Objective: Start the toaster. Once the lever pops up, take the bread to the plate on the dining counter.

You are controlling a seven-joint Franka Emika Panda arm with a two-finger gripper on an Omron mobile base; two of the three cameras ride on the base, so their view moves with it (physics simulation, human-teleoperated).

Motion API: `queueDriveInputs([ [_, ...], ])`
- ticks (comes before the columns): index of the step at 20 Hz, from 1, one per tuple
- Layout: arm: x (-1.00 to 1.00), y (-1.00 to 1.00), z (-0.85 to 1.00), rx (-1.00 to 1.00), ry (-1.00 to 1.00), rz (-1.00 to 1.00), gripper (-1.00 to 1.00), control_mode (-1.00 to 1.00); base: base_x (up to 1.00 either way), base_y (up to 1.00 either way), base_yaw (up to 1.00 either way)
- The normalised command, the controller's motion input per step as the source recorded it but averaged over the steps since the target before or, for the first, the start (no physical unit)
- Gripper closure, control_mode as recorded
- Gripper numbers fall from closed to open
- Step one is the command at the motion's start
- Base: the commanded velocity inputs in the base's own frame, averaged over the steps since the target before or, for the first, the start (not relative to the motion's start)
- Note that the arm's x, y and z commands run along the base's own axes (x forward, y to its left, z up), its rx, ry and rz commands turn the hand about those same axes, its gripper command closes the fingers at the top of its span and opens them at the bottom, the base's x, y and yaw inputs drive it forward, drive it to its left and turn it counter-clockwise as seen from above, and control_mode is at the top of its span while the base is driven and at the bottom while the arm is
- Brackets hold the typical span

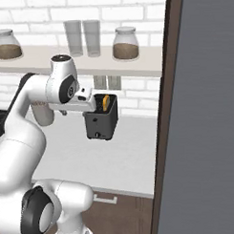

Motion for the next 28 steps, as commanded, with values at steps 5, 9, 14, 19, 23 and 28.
queueDriveInputs([
  [5,0.06,0.00,-0.23,-0.01,-0.01,0.00,-1.00,-1.00,0.00,0.00,0.00],
  [9,0.27,0.00,-0.28,-0.03,0.00,0.00,1.00,-1.00,0.00,0.00,0.00],
  [14,0.33,-0.03,-0.20,0.00,0.00,0.00,1.00,-1.00,0.00,0.00,0.00],
  [19,0.28,-0.10,-0.14,0.00,0.00,0.00,1.00,-1.00,0.00,0.00,0.00],
  [23,0.27,0.00,-0.16,0.00,0.00,0.00,1.00,-1.00,0.00,0.00,0.00],
  [28,0.27,0.00,-0.17,0.00,0.00,0.00,1.00,-1.00,0.00,0.00,0.00],
])
